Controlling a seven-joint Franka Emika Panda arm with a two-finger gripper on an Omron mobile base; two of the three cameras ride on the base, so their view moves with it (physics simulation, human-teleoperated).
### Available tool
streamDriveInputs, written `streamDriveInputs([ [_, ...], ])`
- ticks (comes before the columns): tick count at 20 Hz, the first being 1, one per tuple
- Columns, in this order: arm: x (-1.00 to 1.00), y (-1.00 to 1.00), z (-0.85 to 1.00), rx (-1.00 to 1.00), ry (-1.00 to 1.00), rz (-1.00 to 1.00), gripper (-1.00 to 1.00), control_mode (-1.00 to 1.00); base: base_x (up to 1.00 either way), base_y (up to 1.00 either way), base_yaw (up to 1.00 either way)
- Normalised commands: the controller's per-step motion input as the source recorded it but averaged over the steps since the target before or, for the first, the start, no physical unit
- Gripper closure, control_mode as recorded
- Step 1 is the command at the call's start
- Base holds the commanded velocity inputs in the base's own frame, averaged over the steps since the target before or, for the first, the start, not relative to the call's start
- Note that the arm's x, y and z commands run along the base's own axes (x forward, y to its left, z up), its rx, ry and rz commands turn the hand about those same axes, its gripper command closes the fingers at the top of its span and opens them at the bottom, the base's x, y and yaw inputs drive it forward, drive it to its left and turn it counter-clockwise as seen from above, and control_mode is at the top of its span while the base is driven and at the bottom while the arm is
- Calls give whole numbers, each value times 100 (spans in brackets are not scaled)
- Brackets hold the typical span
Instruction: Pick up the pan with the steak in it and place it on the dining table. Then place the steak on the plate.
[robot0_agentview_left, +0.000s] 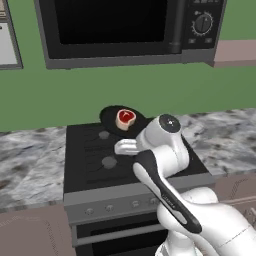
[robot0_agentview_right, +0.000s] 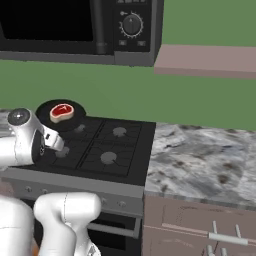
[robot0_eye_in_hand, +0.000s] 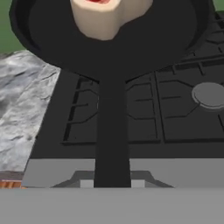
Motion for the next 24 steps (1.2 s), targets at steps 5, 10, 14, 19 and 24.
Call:
streamDriveInputs([
  [5,-97,-26,0,0,3,6,100,-100,0,0,0],
  [10,-16,0,0,0,-3,1,100,-100,0,0,0],
  [14,-1,0,0,0,0,0,100,100,-7,0,0],
  [19,0,0,0,0,0,0,100,100,-69,0,0],
  [24,0,0,0,0,0,0,100,100,-80,0,4],
])
